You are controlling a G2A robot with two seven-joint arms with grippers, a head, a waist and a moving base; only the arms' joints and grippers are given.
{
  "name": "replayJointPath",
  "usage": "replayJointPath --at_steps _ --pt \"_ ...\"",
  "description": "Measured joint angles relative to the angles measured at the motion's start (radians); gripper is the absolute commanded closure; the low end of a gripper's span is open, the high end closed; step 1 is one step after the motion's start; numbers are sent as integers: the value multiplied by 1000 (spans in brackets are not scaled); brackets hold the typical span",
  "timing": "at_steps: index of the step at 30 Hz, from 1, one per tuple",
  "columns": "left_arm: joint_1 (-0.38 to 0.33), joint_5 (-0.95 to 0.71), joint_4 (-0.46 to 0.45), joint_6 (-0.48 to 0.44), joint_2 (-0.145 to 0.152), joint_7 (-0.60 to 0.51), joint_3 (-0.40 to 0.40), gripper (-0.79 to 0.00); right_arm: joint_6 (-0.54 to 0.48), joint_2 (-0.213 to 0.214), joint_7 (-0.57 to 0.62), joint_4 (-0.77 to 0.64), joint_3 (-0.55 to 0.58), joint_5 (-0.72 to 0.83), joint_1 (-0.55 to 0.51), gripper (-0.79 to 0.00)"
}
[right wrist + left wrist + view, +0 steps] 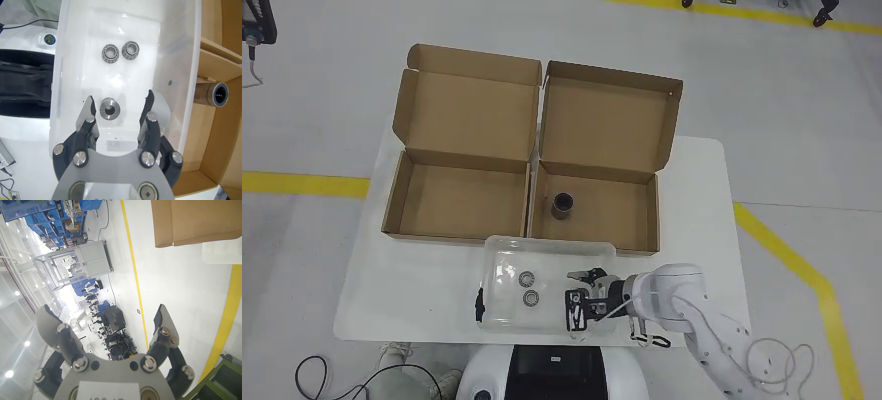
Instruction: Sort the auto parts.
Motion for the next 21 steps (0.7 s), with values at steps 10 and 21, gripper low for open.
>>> replayJointPath --at_steps 10,21 --pt "0 0 0 0 0 0 0 -785 14 -7 104 65 -71 24 46 -579" --pt "0 0 0 0 0 0 0 -785 37 -17 185 118 -139 51 105 -369"
